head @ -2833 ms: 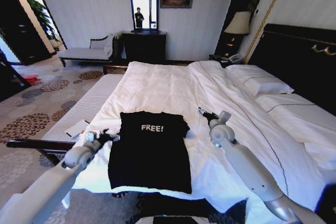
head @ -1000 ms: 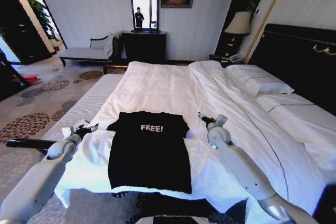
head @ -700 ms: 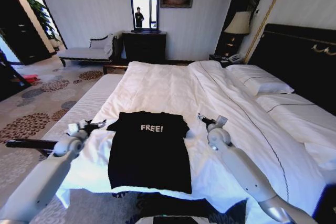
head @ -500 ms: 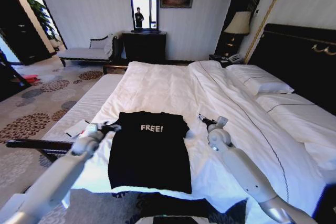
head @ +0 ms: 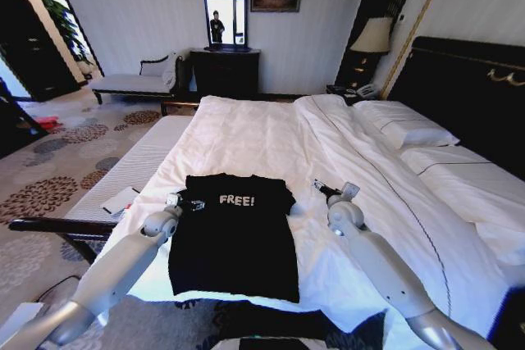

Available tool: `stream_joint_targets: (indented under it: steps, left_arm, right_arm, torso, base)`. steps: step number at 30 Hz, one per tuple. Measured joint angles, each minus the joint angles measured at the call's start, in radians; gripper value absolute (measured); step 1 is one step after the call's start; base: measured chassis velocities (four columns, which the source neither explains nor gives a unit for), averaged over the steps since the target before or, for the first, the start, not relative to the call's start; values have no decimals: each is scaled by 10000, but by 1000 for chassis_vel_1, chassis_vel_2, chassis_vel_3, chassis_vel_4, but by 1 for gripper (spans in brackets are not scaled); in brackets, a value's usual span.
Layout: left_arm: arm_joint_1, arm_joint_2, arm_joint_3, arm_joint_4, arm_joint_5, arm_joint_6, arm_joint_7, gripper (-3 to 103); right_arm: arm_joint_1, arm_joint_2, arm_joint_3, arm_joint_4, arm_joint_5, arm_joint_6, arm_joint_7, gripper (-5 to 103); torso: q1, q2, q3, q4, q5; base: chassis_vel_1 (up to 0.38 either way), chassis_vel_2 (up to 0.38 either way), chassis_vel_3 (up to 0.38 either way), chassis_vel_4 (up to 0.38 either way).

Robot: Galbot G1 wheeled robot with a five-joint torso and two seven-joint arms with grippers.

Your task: Fold the clothes on the bed.

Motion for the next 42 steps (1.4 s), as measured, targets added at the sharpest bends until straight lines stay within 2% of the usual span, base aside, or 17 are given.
stream_joint_targets:
  steps: [5,7,10,13,15,22,30,32,37,40,41,42]
  left_arm:
    - [-233,133,-309,608,-13,-5,61,100]
    - [-402,110,-535,1351,-18,-53,214,100]
    - [-464,64,-644,1693,-18,-101,315,100]
    - [-573,-21,-854,2219,12,-232,466,100]
    - [-994,44,-1417,3062,-67,-543,626,100]
    - [-1505,244,-2130,3446,-581,-662,633,100]
    - [-1192,322,-3009,2612,-1176,-704,494,100]
    - [-1020,445,-3454,2055,-1559,-663,261,100]
    - [-606,1173,-4409,320,-2922,-412,-338,100]
    - [-210,1806,-5258,-952,-4264,-248,-822,100]
    - [-210,1806,-5258,-952,-4264,-248,-822,100]
    - [-115,2022,-5512,-1363,-4779,-220,-982,100]
  right_arm:
    - [136,135,-141,-98,-27,-6,33,100]
    - [213,179,-246,-136,-32,-8,68,100]
    - [246,182,-293,-150,-34,-16,97,100]
    - [283,163,-329,-163,-33,-26,145,100]
    - [280,80,-318,-151,-18,-42,197,100]
    - [242,41,-277,-96,8,-54,224,100]
    - [144,-21,-215,-32,32,-57,234,100]
    - [127,-52,-176,-9,223,14,117,100]
    - [343,16,-150,244,1735,301,-288,100]
    - [529,116,-317,459,2848,33,-298,100]
    - [529,116,-317,459,2848,33,-298,100]
    - [568,157,-344,557,3224,-135,-205,100]
  torso:
    - [0,0,0,3,0]
    - [0,0,0,3,-1]
    - [0,0,0,2,-2]
    - [0,0,0,-1,-3]
    - [0,0,0,-3,-3]
    - [0,0,-1,3,2]
    - [-2,0,0,-1,-2]
    - [-2,0,0,-5,-3]
    - [-1,0,0,3,-2]
    - [-2,0,-1,6,0]
    - [-2,0,-1,6,0]
    - [-2,0,-1,8,0]
  base:
    - [0,0,0,0]
    - [0,0,0,0]
    - [0,0,0,0]
    - [0,0,0,0]
    - [0,0,0,0]
    - [0,0,0,0]
    - [0,0,0,0]
    - [0,0,0,0]
    - [0,0,0,0]
    - [0,0,0,0]
    - [0,0,0,0]
    - [0,0,0,0]
